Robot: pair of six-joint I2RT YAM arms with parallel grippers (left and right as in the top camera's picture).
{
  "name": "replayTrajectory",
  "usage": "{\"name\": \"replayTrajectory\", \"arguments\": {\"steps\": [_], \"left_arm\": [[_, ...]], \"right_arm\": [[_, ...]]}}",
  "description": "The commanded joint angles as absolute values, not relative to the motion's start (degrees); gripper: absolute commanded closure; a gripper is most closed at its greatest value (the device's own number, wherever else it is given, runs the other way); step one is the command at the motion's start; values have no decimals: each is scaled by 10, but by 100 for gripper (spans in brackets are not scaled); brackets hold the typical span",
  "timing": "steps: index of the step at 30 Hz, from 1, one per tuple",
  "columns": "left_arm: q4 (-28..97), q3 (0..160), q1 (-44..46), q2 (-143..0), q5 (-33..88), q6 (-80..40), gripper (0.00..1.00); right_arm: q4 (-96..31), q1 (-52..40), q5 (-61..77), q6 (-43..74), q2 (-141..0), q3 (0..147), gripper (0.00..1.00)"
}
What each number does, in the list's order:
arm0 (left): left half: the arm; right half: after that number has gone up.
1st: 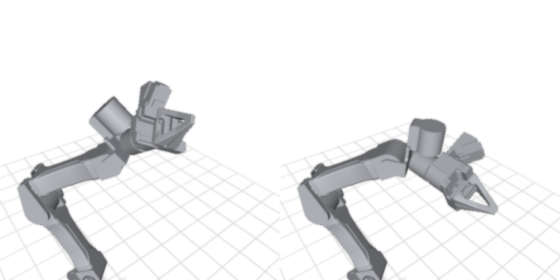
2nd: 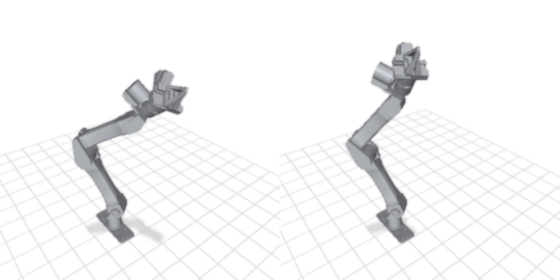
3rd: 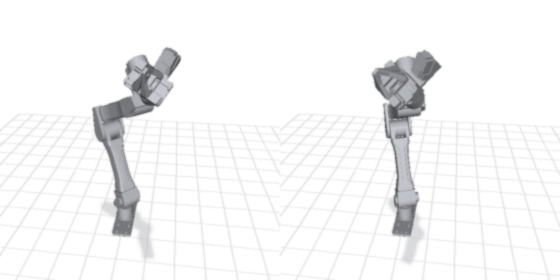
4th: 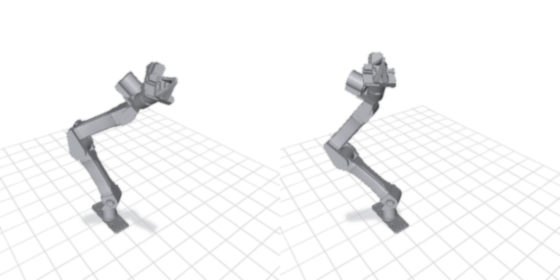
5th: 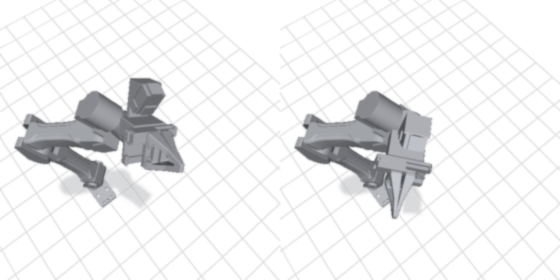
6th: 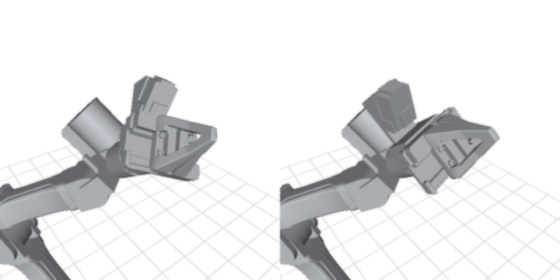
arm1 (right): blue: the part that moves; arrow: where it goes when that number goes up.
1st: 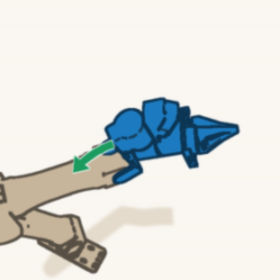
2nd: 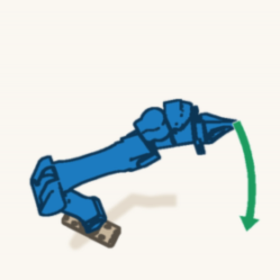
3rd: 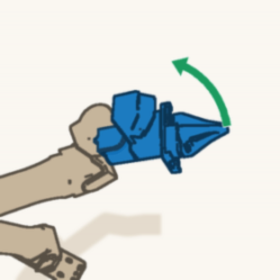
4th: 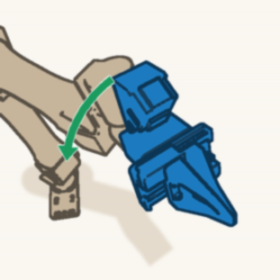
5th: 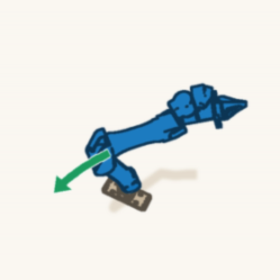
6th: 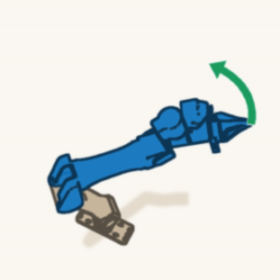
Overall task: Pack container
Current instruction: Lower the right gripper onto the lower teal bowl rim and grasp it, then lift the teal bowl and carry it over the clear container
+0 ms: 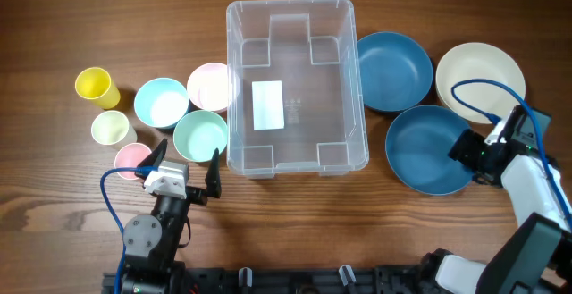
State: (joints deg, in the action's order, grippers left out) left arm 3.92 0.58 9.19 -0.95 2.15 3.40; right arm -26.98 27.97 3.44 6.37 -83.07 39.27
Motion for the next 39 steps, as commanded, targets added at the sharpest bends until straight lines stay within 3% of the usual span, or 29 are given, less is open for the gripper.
{"name": "replayTrajectory", "arguments": {"steps": [1,7,10,15,23,39], "left_arm": [[43,3,88,-10,20,39,0],[43,3,88,-10,20,39,0],[43,3,88,-10,20,39,0],[43,3,88,-10,20,39,0],[43,3,88,-10,20,39,0],[43,3,88,-10,20,39,0]], "right_arm": [[-269,282,73,56,-840,401,30],[-271,282,71,58,-840,401,41],[-278,282,69,62,-840,401,54],[-283,282,60,62,-840,401,64],[-292,282,61,67,-839,401,96],[-331,282,113,81,-684,402,96]]}}
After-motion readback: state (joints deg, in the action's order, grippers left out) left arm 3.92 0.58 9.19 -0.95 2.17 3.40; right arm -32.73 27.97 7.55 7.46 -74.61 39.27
